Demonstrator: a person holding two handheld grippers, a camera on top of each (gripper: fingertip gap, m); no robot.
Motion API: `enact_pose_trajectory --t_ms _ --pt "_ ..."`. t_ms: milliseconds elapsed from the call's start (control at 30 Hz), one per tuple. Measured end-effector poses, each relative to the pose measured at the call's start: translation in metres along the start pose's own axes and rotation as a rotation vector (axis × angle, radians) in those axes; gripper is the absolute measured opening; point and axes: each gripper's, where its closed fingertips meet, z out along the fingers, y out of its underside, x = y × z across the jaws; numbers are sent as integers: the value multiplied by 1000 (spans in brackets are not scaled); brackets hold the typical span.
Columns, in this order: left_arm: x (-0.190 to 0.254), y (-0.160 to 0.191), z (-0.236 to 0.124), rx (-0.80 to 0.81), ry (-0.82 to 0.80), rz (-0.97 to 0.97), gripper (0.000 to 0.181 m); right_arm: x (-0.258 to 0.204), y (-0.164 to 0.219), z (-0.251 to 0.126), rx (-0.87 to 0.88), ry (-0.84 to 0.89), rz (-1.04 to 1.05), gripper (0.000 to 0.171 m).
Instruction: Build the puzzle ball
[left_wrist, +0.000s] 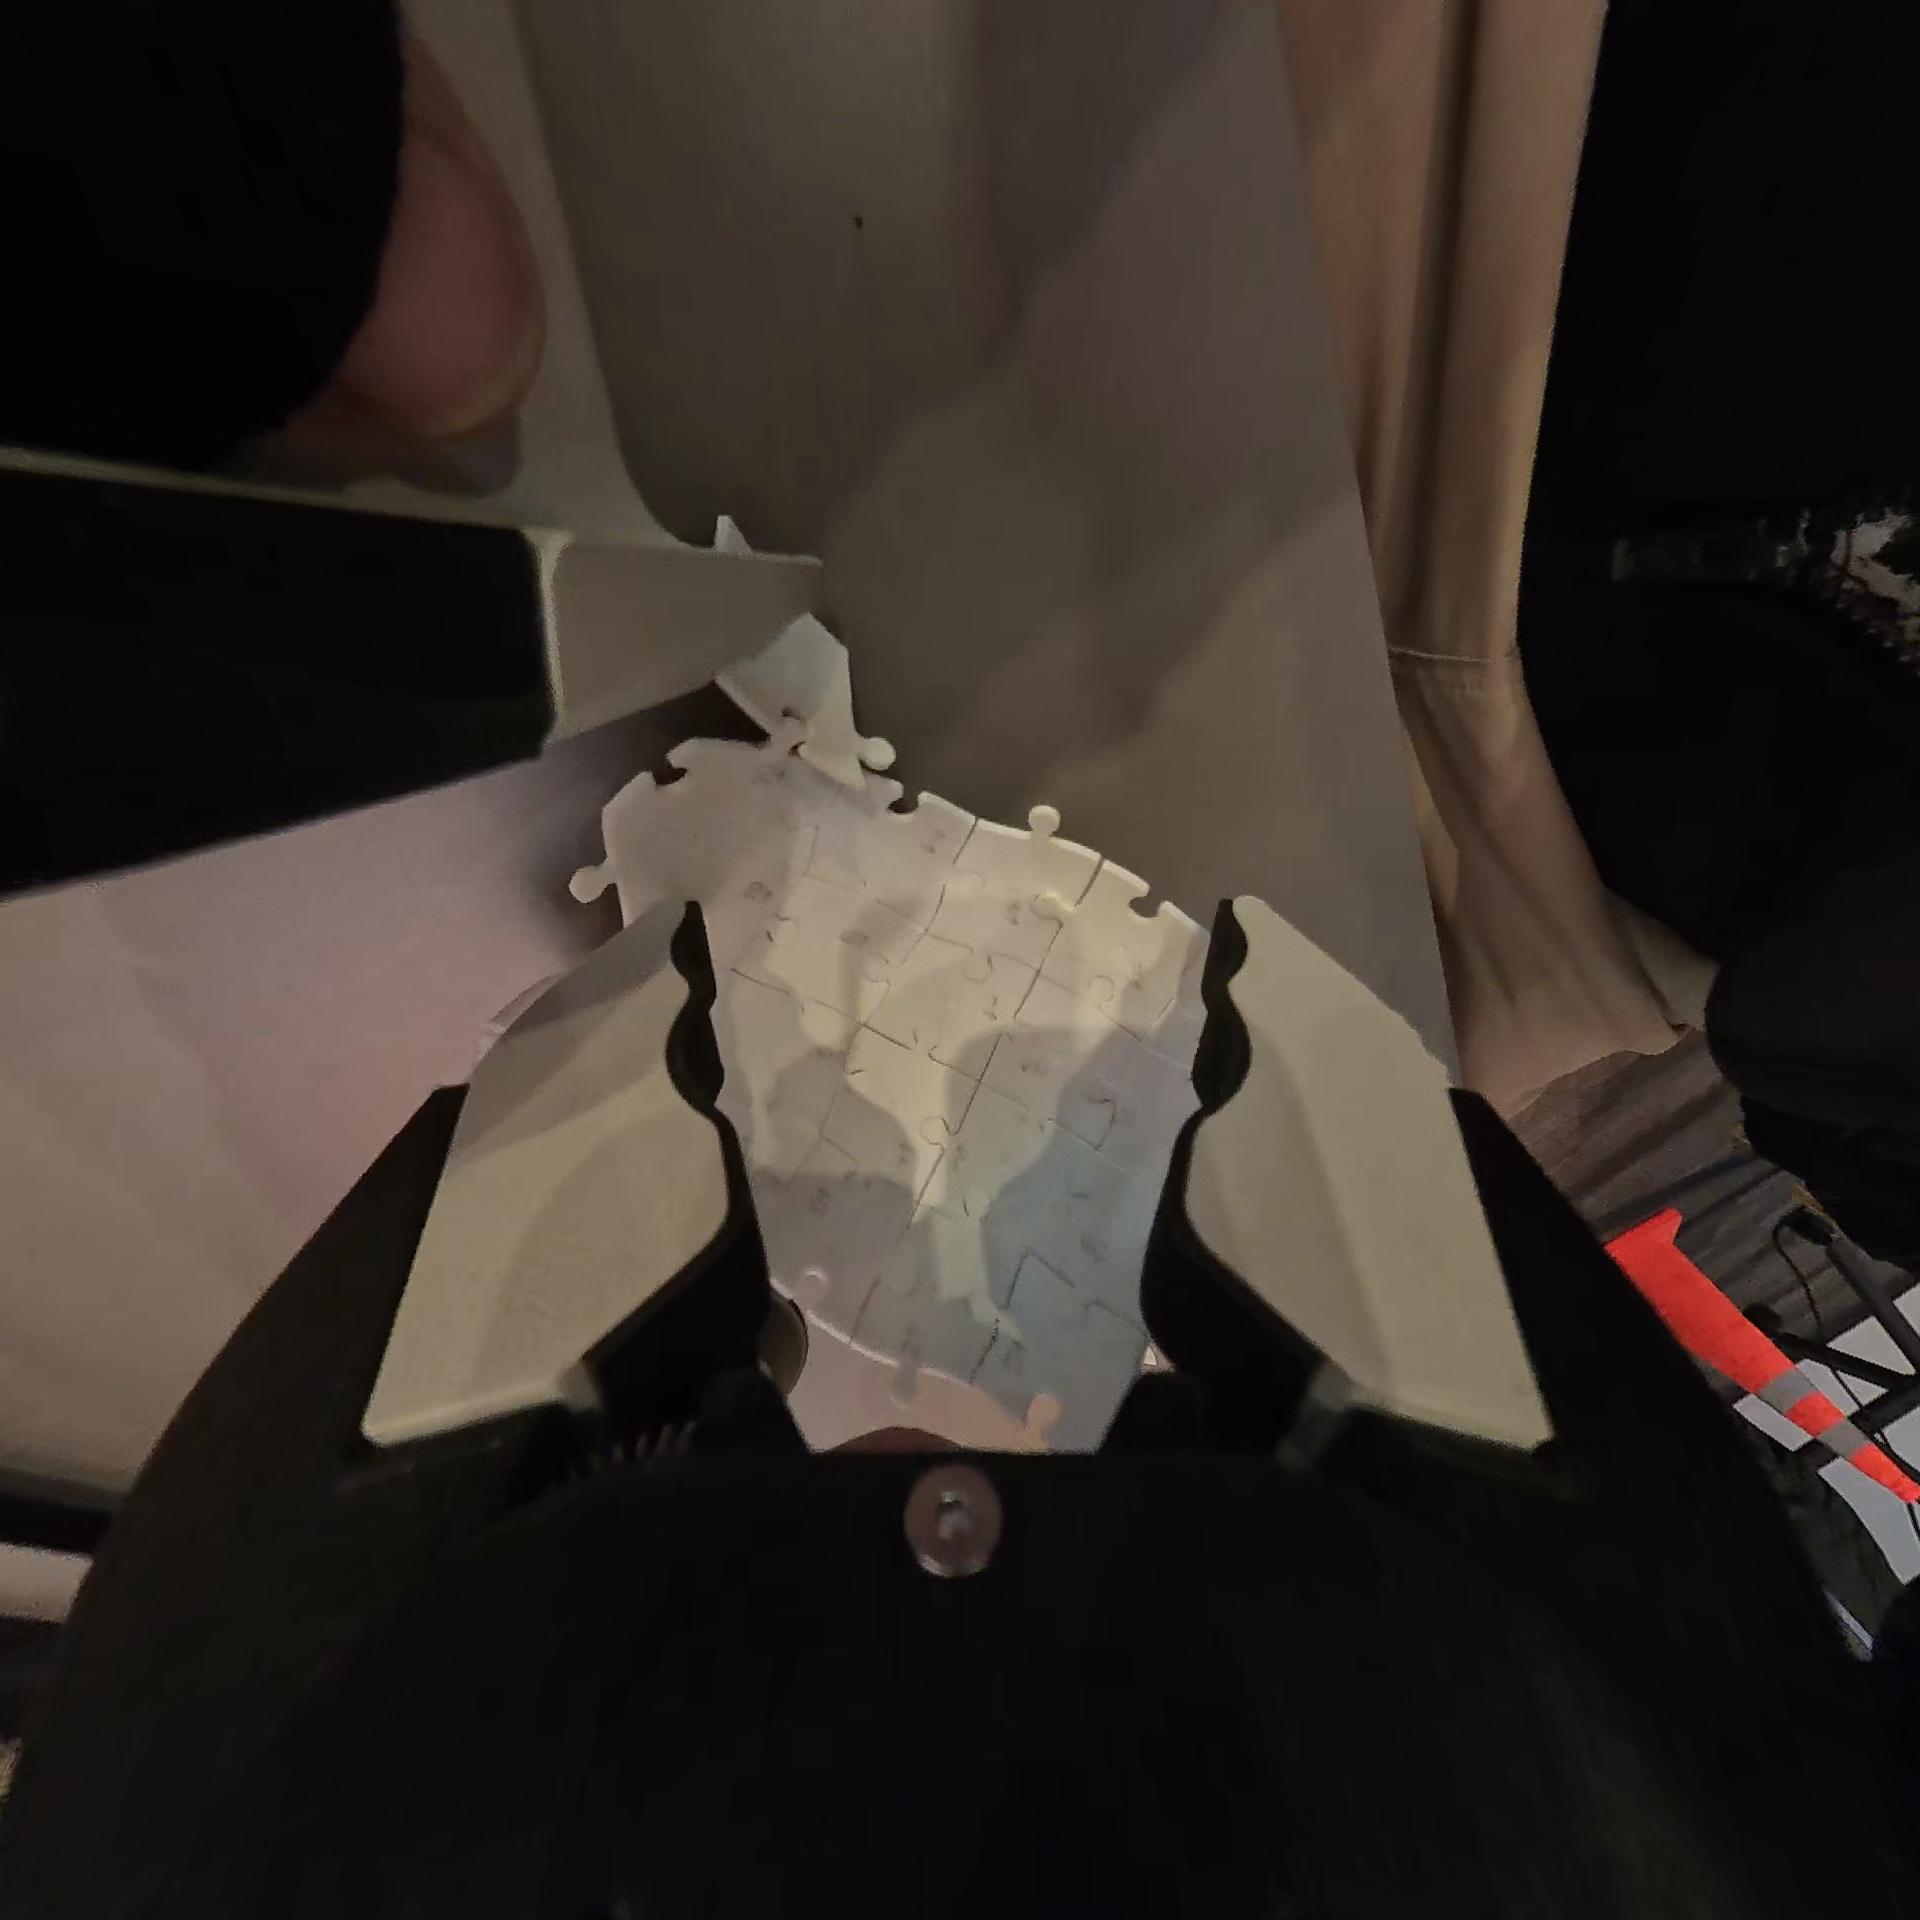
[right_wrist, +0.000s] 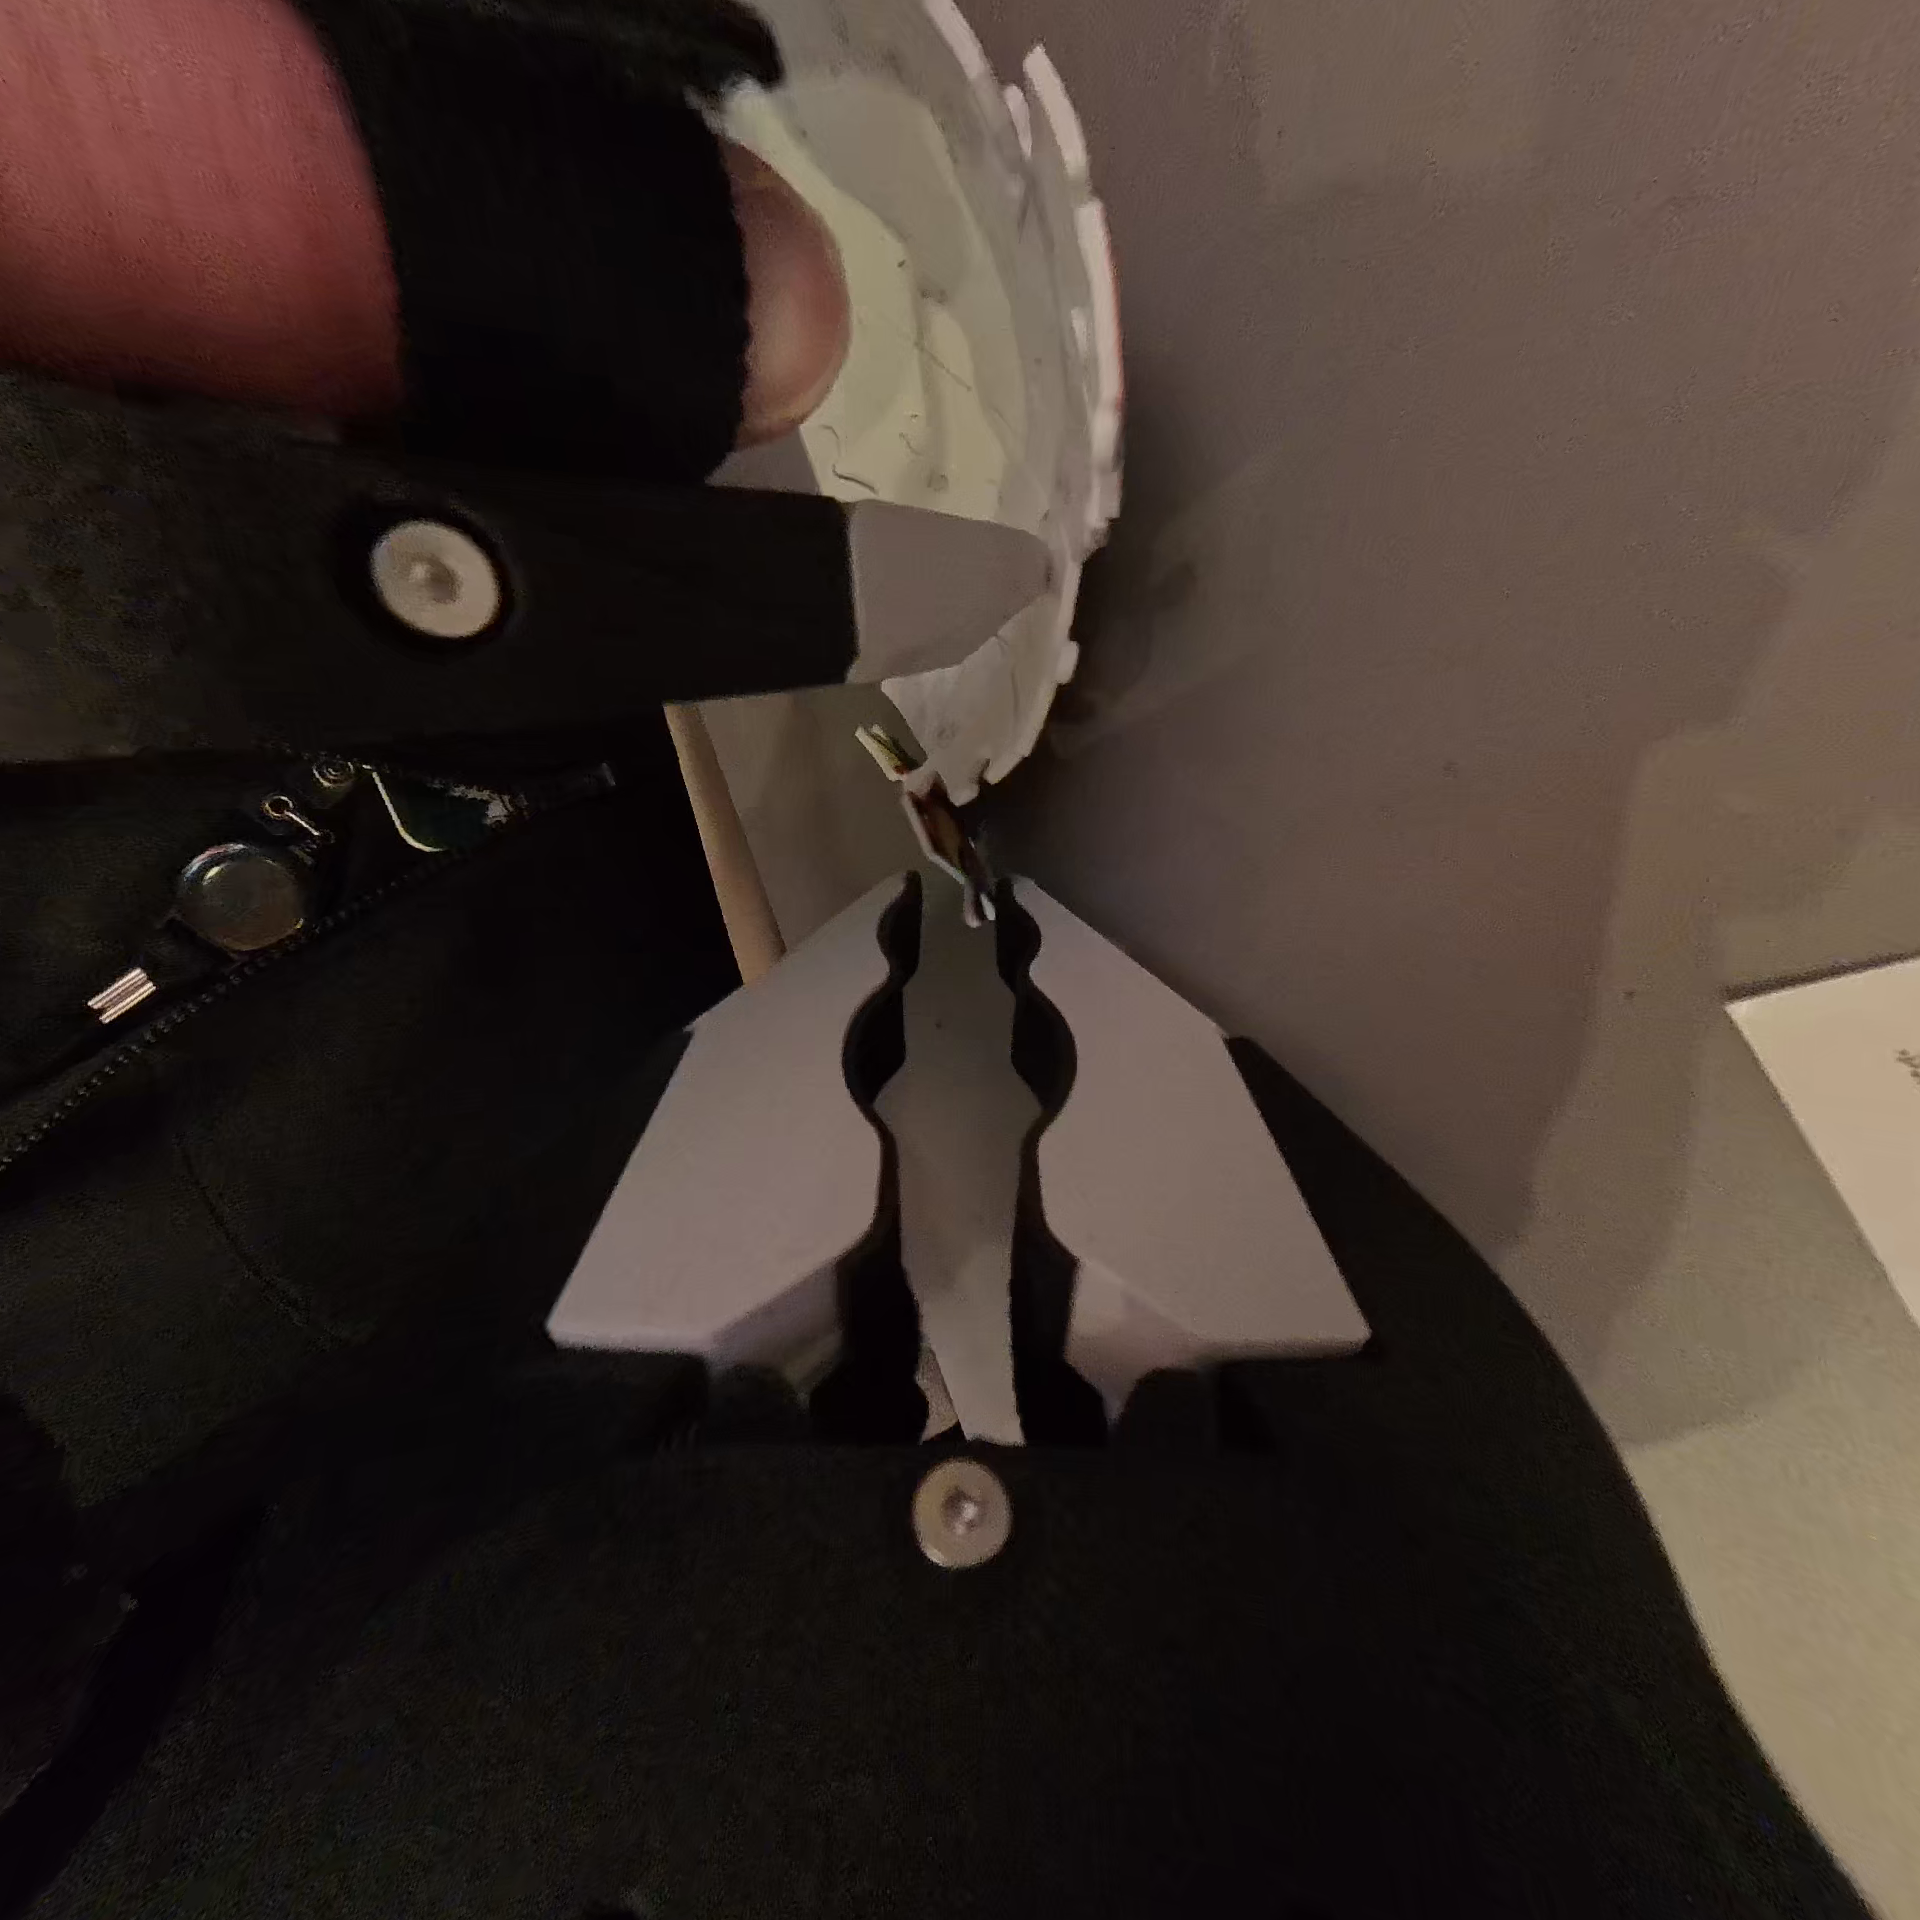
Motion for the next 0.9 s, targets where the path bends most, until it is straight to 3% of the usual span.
enact_pose_trajectory --t_ms 233,467,900 --pt "1 -1 1 -6 9 1 89 -2 -3 -6 121 34 -14 24" --pt "1 0 2 -18 6 -1 89 1 -12 -9 270 113 -16 19" --pt "3 -2 3 -40 10 -1 88 3 -15 0 375 168 -2 10"
